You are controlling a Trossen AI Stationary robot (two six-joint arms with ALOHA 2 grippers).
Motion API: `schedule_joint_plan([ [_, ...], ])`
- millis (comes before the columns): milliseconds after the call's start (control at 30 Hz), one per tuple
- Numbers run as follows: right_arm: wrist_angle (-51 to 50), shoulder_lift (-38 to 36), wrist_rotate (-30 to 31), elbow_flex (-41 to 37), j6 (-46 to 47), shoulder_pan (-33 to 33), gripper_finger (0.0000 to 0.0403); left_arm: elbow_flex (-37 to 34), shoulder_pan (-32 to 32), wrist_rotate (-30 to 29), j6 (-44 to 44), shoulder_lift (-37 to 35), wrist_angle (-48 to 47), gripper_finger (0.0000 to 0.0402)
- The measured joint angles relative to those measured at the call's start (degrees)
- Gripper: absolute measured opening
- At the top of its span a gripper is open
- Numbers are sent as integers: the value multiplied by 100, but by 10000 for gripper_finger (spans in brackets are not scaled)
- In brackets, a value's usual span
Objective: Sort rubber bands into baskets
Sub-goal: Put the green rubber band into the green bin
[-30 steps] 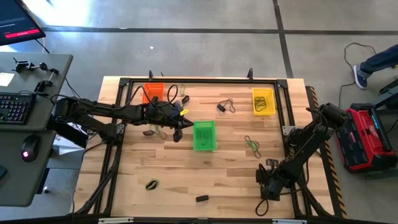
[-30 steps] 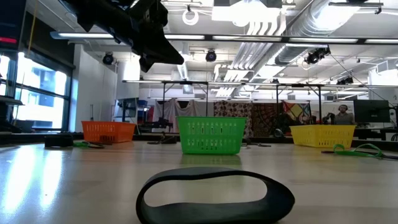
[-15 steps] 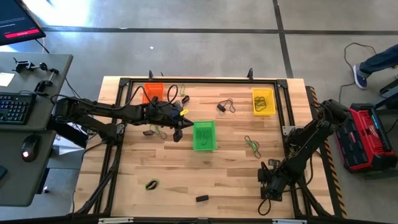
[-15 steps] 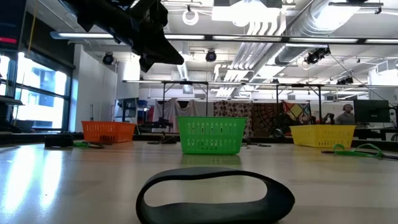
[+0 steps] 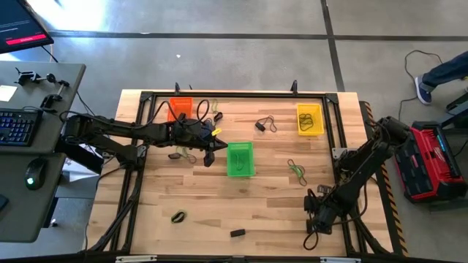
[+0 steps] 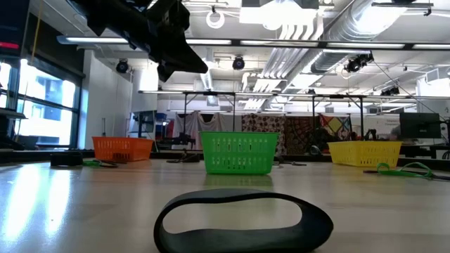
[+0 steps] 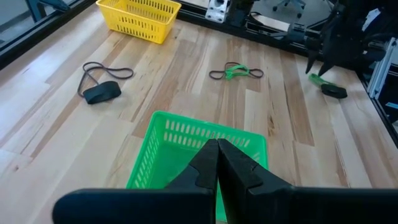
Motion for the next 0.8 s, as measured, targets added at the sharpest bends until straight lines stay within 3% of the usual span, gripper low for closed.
schedule_joint_plan([
  [167, 681, -3, -264, -386, 34, 0, 91, 0, 0, 0, 0, 0, -132, 0],
  [433, 655, 2, -525, -378, -296, 0, 6, 0, 0, 0, -1, 0, -273, 0],
  [800, -900, -3, -487, 322, -370, -7, 1, 0, 0, 0, 0, 0, -276, 0],
])
